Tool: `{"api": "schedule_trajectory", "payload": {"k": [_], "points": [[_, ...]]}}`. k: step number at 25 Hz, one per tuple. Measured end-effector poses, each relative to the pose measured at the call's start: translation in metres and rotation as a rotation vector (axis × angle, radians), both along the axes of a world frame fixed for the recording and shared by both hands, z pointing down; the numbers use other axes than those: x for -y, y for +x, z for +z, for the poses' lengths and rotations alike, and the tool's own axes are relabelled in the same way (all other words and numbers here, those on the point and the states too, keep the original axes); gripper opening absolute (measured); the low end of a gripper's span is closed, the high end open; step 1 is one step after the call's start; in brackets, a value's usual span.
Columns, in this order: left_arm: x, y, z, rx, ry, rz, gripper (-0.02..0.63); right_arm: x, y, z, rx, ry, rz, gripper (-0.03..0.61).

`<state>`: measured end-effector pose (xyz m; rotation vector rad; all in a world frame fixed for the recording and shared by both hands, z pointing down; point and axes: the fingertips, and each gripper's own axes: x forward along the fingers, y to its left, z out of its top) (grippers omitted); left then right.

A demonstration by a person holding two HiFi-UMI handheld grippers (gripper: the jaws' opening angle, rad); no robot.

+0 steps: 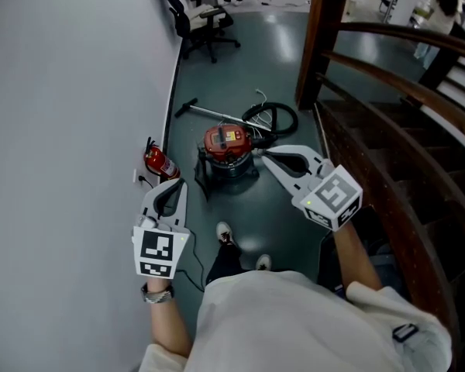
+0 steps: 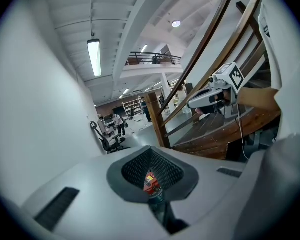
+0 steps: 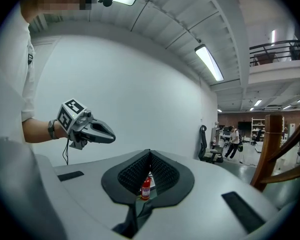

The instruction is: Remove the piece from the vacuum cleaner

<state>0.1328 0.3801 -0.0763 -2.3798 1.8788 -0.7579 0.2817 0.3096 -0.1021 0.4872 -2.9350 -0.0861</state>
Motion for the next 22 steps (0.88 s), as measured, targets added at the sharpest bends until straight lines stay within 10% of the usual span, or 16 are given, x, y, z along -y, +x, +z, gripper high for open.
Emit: {"api": "schedule_trajectory", "payload": {"k": [22], "points": [[0.170,-0.099,0.020,-0.067,0.018,0.047,0.000,0.170,-0.083,0.008,-0.083,0.071,0.123,0.029]]}}
